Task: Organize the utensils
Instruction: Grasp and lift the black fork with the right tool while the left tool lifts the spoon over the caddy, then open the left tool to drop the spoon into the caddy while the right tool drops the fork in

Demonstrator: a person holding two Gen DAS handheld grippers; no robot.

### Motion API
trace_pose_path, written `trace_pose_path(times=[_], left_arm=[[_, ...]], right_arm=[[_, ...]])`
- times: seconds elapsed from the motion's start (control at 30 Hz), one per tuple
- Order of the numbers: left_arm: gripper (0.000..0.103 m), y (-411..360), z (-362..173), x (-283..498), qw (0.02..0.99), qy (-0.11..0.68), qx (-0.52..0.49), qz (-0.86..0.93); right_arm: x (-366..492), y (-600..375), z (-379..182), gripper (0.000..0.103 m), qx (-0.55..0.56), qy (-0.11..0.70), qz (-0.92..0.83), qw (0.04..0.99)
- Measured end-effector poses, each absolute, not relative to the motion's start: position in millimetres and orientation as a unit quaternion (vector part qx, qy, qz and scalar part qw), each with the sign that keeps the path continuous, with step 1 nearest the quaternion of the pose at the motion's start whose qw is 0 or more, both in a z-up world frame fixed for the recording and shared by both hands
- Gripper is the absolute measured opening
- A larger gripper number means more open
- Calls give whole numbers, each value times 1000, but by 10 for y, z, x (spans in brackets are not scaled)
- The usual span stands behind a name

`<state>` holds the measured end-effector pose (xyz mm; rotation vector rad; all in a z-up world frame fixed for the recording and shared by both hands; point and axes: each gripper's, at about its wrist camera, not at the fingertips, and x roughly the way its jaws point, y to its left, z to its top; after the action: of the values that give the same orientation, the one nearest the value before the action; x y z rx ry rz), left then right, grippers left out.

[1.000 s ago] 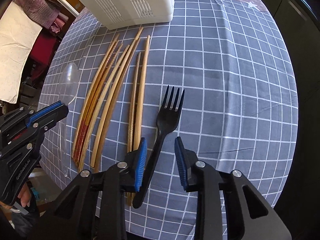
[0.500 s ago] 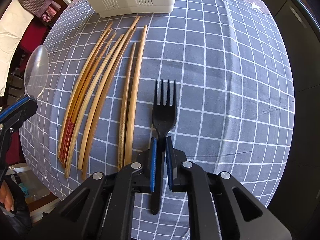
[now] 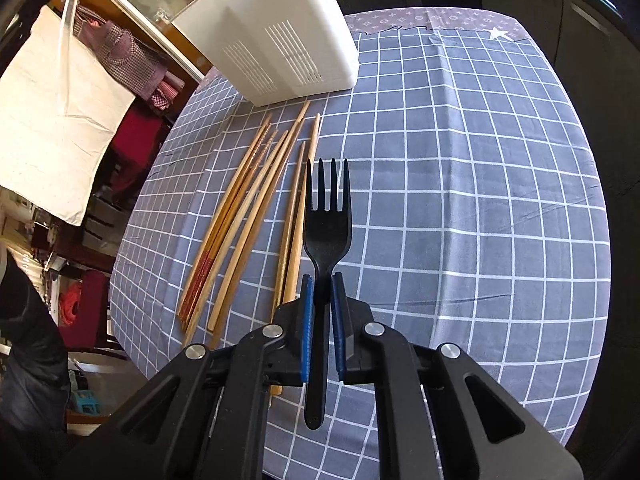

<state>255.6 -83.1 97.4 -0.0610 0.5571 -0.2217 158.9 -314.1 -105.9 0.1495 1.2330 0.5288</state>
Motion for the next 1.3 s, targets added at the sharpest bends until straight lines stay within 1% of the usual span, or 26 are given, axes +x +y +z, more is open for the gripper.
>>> trace_pose_path(times=[0.13,0.27,0.4,0.57,0.87,0.93,1.0,1.07,1.3], left_arm=[[4,-867,1100,2898,971,218,-46,-89],[4,-871,1034,3195,980,187,-47,-53],[4,-915,851,3366,983,180,-36,-31],[4,-942,600,3395,986,166,-22,-21],[4,-977,177,3384,980,196,-1,-29],[9,-941,128,3366,978,205,-1,-31],[20,-914,105,3315,977,211,1,-35],[24,-876,114,3252,976,216,-3,-39],[26,-652,235,2814,971,233,-22,-51]], right_arm=[[1514,-3250,-1054,10,87,559,263,782],[1535,-3254,-1047,10,97,548,274,784],[1538,-3283,-959,10,96,532,278,794],[1552,-3251,-807,10,86,510,282,808],[1610,-3150,-464,10,78,462,284,837],[1639,-3129,-347,10,77,449,287,843],[1690,-3108,-202,10,73,434,285,852],[1769,-3079,-50,10,71,421,284,859],[2230,-2871,546,10,68,361,281,887]])
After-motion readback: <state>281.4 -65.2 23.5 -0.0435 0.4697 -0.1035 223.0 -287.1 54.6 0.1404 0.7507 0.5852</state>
